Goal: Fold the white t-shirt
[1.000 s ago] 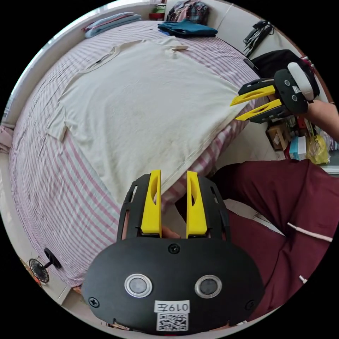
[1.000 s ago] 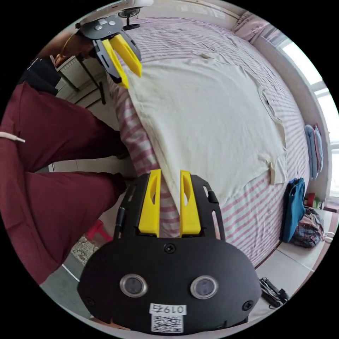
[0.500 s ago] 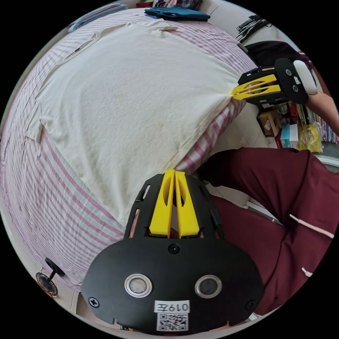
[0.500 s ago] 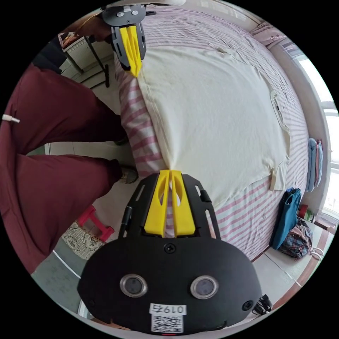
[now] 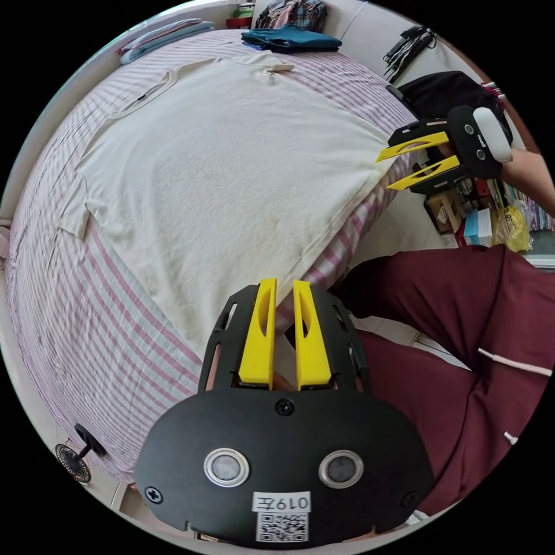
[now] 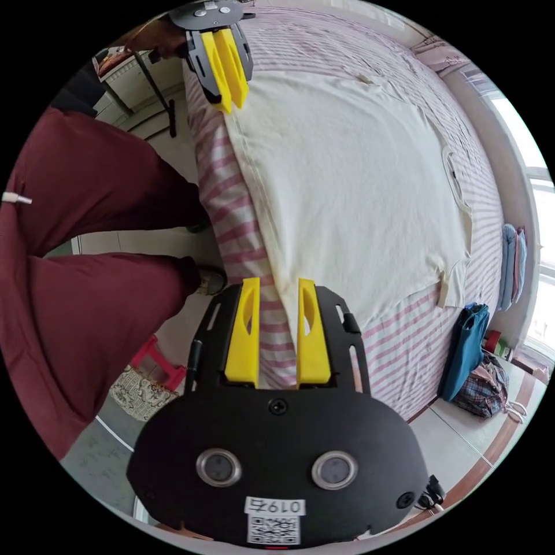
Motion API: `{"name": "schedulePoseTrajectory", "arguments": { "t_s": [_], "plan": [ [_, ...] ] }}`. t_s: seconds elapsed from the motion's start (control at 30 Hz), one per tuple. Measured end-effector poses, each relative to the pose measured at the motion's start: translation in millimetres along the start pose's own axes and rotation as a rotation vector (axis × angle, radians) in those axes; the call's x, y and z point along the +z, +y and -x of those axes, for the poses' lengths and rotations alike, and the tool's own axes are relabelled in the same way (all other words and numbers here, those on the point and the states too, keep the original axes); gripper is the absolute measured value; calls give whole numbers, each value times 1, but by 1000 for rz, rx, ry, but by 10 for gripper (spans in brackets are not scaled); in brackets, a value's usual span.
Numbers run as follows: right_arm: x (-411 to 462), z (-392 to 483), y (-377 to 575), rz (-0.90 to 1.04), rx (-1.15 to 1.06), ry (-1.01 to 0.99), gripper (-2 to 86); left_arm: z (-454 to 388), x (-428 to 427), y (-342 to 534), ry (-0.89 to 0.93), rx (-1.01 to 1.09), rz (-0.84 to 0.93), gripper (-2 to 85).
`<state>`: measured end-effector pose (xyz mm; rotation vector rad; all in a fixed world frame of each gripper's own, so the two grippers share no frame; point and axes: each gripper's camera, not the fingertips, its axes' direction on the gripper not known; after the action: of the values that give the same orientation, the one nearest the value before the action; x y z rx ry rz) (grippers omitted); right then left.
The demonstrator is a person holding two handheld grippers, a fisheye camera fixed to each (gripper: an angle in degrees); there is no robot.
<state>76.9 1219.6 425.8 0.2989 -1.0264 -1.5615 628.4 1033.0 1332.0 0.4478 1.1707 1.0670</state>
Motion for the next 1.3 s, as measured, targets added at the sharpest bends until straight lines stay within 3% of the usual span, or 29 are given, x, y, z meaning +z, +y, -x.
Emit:
{"name": "schedulePoseTrajectory", "arguments": {
  "t_s": [0.23,0.8,1.0,1.3],
  "plan": [
    [-26,15,-39,-136,-24,-11,86,-11,29,-30,27,74,36,40],
    [-9,38,-91,-63,-142,-54,-2,-30,70,-76,-1,115,101,7],
    [-5,43,-95,-47,-147,-53,14,-38,82,-89,3,111,128,8],
    [-6,71,-86,-37,-139,124,85,-53,90,-94,7,8,122,9]
  ]
}}
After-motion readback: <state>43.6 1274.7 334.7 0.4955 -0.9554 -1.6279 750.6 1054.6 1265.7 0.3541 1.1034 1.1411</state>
